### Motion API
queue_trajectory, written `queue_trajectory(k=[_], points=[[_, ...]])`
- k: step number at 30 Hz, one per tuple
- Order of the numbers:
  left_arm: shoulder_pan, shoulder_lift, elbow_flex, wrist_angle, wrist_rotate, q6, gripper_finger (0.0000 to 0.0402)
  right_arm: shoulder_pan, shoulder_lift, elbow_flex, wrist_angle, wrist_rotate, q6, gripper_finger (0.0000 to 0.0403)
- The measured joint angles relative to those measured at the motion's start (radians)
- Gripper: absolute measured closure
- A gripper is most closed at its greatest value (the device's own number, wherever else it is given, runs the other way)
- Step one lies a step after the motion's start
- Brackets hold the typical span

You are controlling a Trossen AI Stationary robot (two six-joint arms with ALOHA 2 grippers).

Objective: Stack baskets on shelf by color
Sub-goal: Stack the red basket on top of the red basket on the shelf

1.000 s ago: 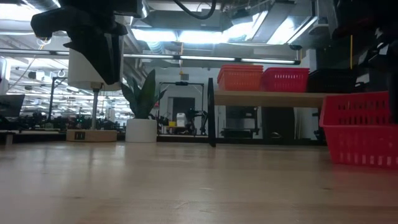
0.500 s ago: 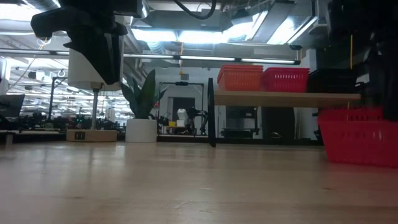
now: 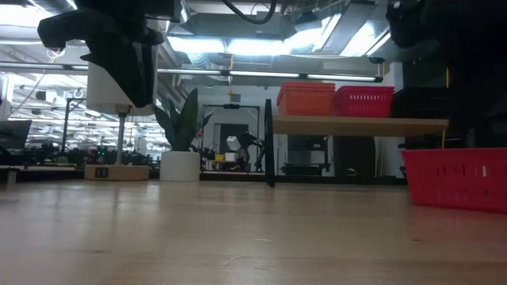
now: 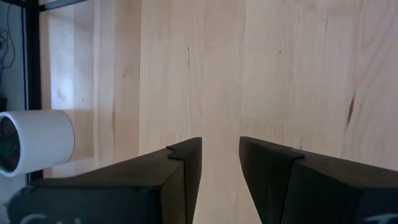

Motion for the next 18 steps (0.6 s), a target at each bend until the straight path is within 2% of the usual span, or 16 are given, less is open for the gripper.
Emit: queue_trajectory(k=[14, 16, 18], points=[[0.0, 0.0, 0.0, 0.003, 0.0, 0.006, 0.0301, -0.004, 0.097, 0.0, -0.017, 0.007, -0.037, 0.0338], [0.0, 0.0, 0.0, 0.005, 0.0, 0.006, 0.0301, -0.004, 0.109, 0.0, -0.018, 0.006, -0.052, 0.0351], [0.0, 0.0, 0.0, 0.005, 0.0, 0.006, 0.0301, -0.004, 0.113, 0.0, -0.018, 0.007, -0.099, 0.0382]])
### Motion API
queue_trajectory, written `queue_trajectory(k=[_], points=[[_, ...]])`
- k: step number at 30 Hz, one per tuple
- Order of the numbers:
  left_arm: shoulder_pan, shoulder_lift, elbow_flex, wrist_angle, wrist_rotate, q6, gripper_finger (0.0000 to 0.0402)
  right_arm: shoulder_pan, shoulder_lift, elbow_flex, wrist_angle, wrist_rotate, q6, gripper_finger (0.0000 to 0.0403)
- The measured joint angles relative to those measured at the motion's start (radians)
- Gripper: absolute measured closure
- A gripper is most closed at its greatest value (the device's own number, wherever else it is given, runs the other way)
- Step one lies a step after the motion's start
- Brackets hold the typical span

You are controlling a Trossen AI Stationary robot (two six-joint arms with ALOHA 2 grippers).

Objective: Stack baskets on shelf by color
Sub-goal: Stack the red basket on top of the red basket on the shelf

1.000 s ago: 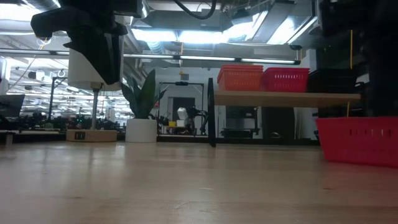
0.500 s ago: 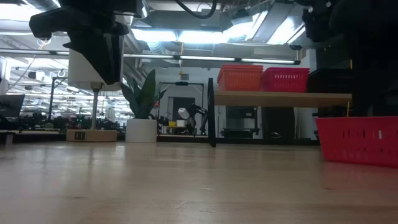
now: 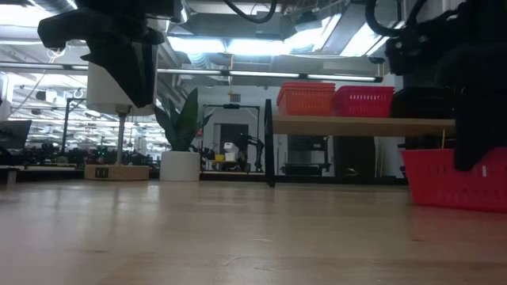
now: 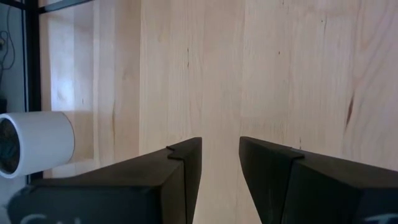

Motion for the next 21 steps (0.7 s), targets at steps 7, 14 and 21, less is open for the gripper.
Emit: queue_trajectory(k=[7, 14, 21], points=[[0.0, 0.0, 0.0, 0.0, 0.0, 0.0, 0.0301, 0.005, -0.039, 0.024, -0.018, -0.046, -0.119, 0.0397], [0.0, 0.0, 0.0, 0.0, 0.0, 0.0, 0.0301, 0.058, -0.101, 0.243, -0.109, -0.078, -0.181, 0.04], [0.0, 0.0, 0.0, 0.0, 0.0, -0.002, 0.0301, 0.108, -0.105, 0.493, -0.48, 0.187, -0.247, 0.0401]])
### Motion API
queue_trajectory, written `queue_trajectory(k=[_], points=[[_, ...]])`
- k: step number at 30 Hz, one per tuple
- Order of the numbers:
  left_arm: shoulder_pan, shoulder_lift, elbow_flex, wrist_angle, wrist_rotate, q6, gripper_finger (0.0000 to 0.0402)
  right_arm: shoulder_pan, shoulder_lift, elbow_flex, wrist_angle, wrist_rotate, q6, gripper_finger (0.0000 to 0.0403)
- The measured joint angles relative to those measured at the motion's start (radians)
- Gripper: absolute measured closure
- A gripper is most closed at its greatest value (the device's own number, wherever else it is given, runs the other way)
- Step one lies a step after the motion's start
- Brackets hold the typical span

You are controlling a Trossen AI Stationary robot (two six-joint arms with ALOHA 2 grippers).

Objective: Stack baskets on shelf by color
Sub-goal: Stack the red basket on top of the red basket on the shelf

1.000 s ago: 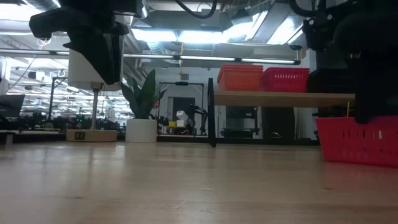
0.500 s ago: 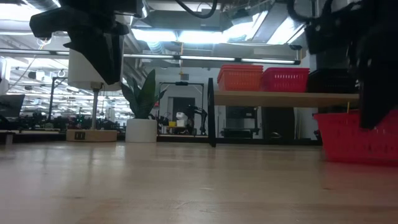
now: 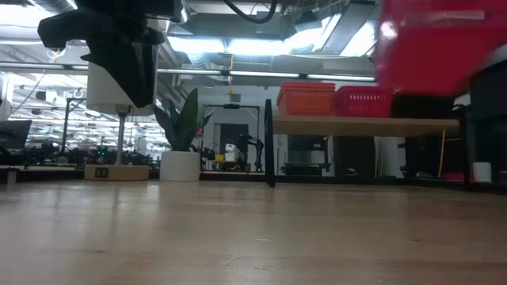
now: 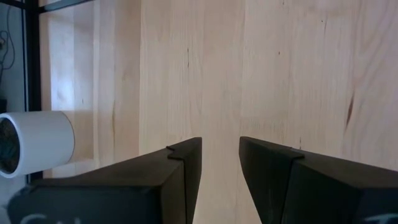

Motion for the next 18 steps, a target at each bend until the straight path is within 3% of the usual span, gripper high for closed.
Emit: queue_trajectory(k=[3, 8, 14, 18], points=[[0.0, 0.0, 0.0, 0.002, 0.0, 0.001, 0.0301, -0.015, -0.023, 0.0, -0.01, 0.189, -0.126, 0.0401], [0.003, 0.0, 0.0, 0.012, 0.001, 0.001, 0.0301, -0.128, -0.098, -0.032, -0.022, 0.312, -0.354, 0.0401], [0.005, 0.0, 0.0, 0.017, 0.001, 0.001, 0.0301, -0.355, -0.258, -0.059, -0.03, 0.383, -0.686, 0.0401], [0.005, 0.0, 0.0, 0.025, 0.0, 0.001, 0.0301, -0.531, -0.372, -0.059, -0.014, 0.339, -0.977, 0.0401]])
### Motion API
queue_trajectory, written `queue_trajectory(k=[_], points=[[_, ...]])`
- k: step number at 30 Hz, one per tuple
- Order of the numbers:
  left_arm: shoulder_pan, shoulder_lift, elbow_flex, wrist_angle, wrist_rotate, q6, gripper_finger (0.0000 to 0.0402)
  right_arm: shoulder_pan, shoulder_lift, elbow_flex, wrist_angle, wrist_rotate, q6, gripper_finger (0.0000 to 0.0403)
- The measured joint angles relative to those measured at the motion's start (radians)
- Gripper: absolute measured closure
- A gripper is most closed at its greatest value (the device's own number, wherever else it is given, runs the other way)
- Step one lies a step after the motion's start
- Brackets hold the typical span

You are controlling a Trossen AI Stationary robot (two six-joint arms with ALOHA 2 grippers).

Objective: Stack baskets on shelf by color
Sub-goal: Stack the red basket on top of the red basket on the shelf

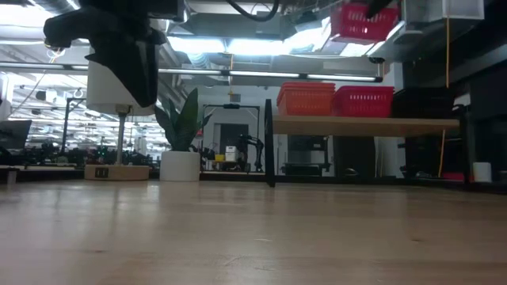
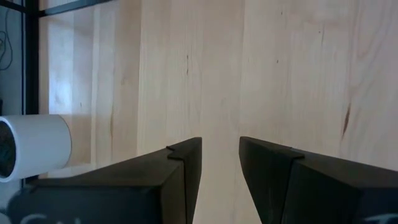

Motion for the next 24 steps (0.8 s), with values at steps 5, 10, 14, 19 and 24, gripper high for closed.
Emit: queue_trajectory(k=[5, 10, 14, 19, 24], points=[[0.01, 0.0, 0.0, 0.016, 0.0, -0.001, 0.0301, -0.243, -0.077, -0.026, 0.046, -0.258, -0.237, 0.0401], [0.032, 0.0, 0.0, 0.037, 0.0, 0.0, 0.0301, -0.406, -0.094, -0.143, 0.161, -0.37, -0.444, 0.0401], [0.053, 0.0, 0.0, 0.036, 0.0, 0.0, 0.0301, -0.49, -0.093, -0.206, 0.3, -0.494, -0.57, 0.0401], [0.069, 0.0, 0.0, 0.035, 0.0, 0.0, 0.0301, -0.568, -0.092, -0.25, 0.313, -0.521, -0.578, 0.0401], [0.084, 0.0, 0.0, 0.035, 0.001, 0.0, 0.0301, -0.591, -0.091, -0.255, 0.316, -0.582, -0.571, 0.0401]])
